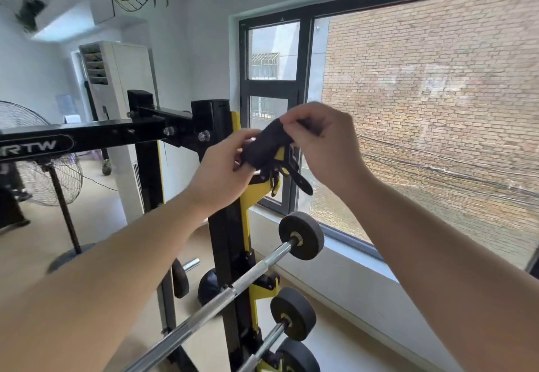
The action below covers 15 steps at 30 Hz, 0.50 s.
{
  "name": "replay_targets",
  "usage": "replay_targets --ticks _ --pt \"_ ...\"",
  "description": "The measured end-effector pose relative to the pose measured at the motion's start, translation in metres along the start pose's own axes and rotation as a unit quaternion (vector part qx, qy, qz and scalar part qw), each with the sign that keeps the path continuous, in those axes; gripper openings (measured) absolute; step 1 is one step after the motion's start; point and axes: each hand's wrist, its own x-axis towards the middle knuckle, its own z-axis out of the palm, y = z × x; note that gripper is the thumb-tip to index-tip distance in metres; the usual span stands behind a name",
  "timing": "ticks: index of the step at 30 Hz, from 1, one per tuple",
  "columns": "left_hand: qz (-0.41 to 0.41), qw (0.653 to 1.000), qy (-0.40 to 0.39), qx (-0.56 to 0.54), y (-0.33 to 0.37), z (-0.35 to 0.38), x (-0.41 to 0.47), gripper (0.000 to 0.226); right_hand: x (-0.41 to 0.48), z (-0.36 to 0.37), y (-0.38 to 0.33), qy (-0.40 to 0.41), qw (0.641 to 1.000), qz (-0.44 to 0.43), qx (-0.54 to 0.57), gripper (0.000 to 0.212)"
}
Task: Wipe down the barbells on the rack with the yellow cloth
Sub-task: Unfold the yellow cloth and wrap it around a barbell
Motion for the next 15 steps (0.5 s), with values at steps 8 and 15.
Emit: replay_targets --ticks 8,15 --pt "0.028 0.992 0.108 -0.067 0.035 -0.020 -0.021 0.022 -0.018 -0.011 -0.026 -0.033 0.994 -0.003 0.109 0.015" --pt "-0.211 0.970 -0.013 -0.123 0.031 0.002 -0.083 0.037 -0.070 0.002 0.001 -0.243 0.970 -0.018 -0.028 0.029"
